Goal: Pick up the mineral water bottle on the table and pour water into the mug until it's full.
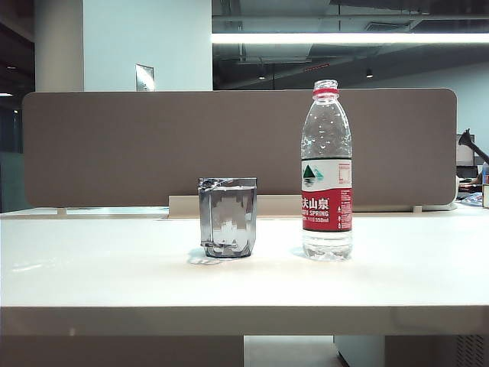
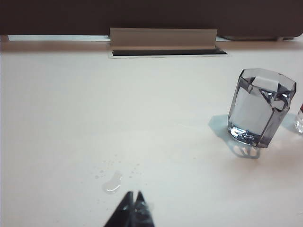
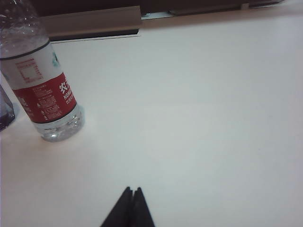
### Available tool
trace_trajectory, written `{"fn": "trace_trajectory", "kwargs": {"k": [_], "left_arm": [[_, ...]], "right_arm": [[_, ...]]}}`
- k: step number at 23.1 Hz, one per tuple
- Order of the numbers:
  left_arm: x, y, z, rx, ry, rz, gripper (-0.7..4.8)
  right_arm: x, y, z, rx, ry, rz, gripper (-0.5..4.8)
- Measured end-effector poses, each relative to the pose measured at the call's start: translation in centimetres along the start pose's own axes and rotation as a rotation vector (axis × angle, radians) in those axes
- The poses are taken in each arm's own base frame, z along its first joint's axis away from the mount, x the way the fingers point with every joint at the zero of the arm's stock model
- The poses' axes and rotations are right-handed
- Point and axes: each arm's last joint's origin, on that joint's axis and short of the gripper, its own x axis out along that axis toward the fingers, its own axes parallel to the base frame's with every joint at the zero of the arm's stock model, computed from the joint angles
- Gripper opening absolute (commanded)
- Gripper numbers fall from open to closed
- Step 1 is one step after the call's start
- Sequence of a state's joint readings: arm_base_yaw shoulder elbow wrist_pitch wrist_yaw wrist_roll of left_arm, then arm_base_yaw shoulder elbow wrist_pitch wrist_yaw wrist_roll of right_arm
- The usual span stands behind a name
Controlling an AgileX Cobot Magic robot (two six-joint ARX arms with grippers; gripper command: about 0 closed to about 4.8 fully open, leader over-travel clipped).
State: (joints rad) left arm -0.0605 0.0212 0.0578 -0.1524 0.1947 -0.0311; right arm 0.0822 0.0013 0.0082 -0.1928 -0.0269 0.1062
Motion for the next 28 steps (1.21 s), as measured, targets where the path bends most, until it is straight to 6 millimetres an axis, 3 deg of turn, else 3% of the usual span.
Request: {"fn": "trace_trajectory", "kwargs": {"k": [6,14,28], "left_arm": [[0.4,0.4,-1.7,-0.048,0.035,0.111,-0.05],[0.3,0.7,-1.8,-0.022,0.051,0.211,-0.05],[0.3,0.7,-1.8,-0.005,0.052,0.214,-0.05]], "right_arm": [[0.0,0.0,0.0,0.000,0.000,0.000,-0.05],[0.0,0.0,0.0,0.000,0.000,0.000,-0.05],[0.0,0.0,0.0,0.000,0.000,0.000,-0.05]]}}
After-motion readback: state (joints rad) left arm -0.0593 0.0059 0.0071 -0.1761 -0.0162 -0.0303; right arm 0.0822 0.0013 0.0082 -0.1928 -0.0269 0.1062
